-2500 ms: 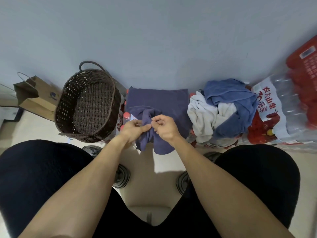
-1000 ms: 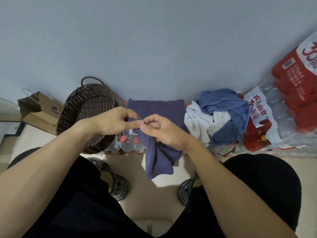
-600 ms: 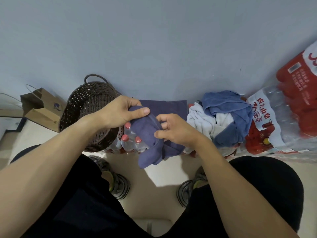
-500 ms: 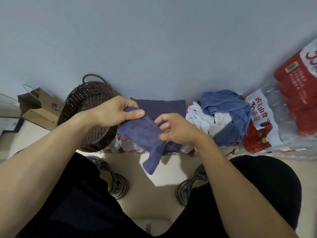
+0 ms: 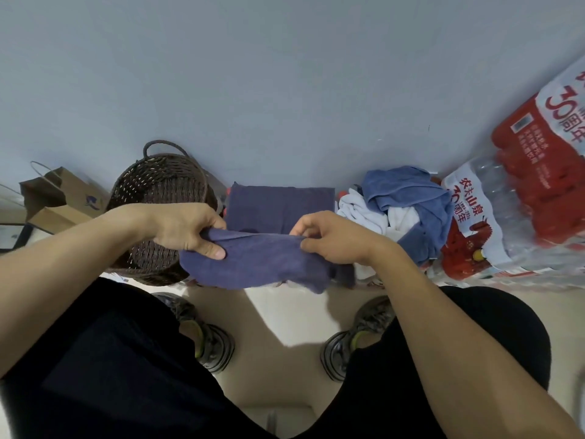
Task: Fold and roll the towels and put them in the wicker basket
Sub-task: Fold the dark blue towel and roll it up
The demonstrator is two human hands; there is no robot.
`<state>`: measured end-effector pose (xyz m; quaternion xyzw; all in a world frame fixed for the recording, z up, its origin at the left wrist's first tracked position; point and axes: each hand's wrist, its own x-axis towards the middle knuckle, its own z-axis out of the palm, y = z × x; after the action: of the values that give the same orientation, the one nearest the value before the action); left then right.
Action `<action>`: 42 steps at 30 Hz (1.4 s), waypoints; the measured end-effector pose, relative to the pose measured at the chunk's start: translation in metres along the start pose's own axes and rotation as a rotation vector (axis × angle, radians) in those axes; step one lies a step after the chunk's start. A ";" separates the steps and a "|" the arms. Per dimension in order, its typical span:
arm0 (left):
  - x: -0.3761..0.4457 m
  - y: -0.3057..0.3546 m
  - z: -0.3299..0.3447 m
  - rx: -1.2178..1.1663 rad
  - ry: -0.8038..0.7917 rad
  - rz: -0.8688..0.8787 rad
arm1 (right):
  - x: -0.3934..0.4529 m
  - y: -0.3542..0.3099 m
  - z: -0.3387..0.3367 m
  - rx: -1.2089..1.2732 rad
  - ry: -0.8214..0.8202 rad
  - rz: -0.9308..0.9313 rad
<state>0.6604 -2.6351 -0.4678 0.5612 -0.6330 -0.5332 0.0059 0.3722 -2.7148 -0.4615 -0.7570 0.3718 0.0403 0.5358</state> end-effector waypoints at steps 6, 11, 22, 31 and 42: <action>-0.001 -0.011 -0.015 -0.202 0.102 -0.024 | -0.005 -0.004 -0.037 -0.103 -0.177 0.010; 0.019 -0.008 -0.021 -0.148 0.034 -0.060 | 0.010 0.006 -0.071 -0.177 -0.293 0.137; 0.079 -0.042 -0.050 0.173 0.092 -0.299 | 0.070 0.076 -0.125 0.142 -0.408 0.416; 0.152 -0.045 -0.072 0.278 0.338 -0.419 | 0.161 0.127 -0.075 0.614 0.539 0.406; 0.205 -0.091 -0.043 0.035 0.731 -0.632 | 0.194 0.166 -0.046 0.160 0.717 0.567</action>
<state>0.6745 -2.7927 -0.6330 0.8766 -0.3971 -0.2660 0.0563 0.3954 -2.8791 -0.6605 -0.5479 0.7278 -0.1082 0.3980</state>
